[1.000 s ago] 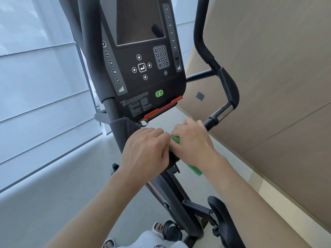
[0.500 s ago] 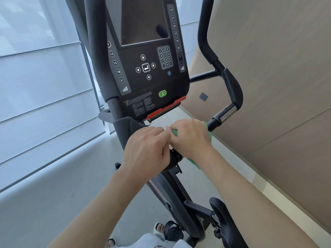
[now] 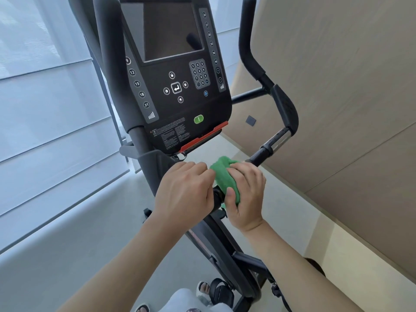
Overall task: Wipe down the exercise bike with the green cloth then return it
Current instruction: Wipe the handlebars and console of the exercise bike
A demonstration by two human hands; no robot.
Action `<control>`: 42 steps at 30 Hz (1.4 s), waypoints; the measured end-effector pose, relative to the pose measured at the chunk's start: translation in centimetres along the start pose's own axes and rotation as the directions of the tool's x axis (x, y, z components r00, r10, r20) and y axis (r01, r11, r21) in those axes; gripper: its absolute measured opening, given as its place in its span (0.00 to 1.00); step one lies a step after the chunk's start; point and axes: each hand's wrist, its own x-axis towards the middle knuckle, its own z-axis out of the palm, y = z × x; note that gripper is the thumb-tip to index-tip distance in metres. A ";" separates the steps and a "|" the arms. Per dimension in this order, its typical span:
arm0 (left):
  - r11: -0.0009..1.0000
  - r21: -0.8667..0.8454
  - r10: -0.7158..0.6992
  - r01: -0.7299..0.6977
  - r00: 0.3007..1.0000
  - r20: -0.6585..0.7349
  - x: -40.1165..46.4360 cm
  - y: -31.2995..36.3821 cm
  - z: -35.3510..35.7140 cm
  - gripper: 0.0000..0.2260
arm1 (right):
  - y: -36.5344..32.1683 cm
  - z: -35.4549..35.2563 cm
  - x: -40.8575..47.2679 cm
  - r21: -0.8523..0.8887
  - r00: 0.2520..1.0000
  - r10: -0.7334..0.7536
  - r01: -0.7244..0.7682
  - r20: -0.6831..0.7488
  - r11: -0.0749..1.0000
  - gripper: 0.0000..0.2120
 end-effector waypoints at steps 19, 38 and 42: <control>0.980 -0.199 -0.015 0.028 0.998 0.066 -0.5 0.6 -0.4 0.11 | 0.9 -8.2 5.2 -0.034 0.987 0.160 -0.160 -0.004 0.987 0.13; 0.944 -0.173 -0.236 0.279 0.943 0.233 4.8 5.0 5.2 0.13 | 8.1 -4.2 8.0 0.075 0.994 -0.019 0.011 0.105 0.997 0.14; 0.941 -0.175 -0.250 0.289 0.945 0.212 4.9 5.3 5.2 0.15 | 9.1 -2.0 5.5 0.138 0.983 -0.080 0.057 0.168 0.989 0.17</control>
